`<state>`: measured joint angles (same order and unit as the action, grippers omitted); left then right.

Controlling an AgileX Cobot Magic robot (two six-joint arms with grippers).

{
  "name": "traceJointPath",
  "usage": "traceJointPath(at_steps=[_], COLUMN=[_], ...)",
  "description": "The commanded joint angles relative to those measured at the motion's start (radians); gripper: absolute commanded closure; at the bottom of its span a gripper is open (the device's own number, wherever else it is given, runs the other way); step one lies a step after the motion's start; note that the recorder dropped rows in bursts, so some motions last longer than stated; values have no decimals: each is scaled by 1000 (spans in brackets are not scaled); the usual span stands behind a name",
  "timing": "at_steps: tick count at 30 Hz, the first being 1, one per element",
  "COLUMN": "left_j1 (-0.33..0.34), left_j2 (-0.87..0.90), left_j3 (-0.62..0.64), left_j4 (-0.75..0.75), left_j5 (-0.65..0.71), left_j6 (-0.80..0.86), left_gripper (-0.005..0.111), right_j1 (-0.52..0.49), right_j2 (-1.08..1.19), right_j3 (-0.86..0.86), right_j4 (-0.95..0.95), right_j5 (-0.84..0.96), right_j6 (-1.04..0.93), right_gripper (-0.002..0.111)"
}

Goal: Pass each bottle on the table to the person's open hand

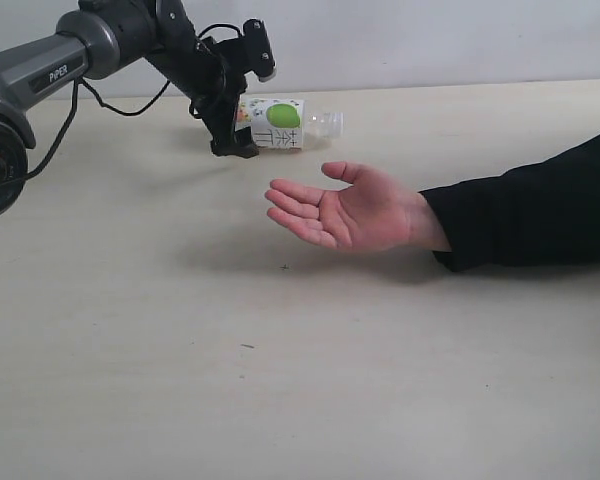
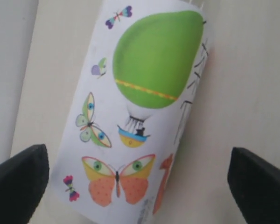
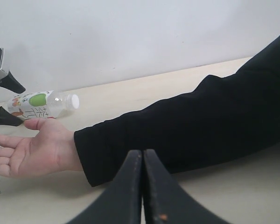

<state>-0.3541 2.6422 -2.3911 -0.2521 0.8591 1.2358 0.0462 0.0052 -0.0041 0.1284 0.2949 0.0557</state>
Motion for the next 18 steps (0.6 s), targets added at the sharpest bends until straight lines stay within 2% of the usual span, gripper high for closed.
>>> traceJointPath(at_steps=[1, 9, 18], left_j1=[-5, -5, -5], left_j2=[-16, -16, -6], left_j3=[-8, -8, -8], left_j4=[-5, -84, -108], left_j5=[-8, -16, -71], left_j6=[69, 202, 229], left_gripper=[1, 1, 1], right_j1=[0, 0, 0], right_j2=[-5, -5, -5], right_j3=[4, 4, 4], right_j4=[-4, -4, -4], right_j5=[-8, -8, -8], right_j6=[-2, -2, -2], right_gripper=[108, 108, 108])
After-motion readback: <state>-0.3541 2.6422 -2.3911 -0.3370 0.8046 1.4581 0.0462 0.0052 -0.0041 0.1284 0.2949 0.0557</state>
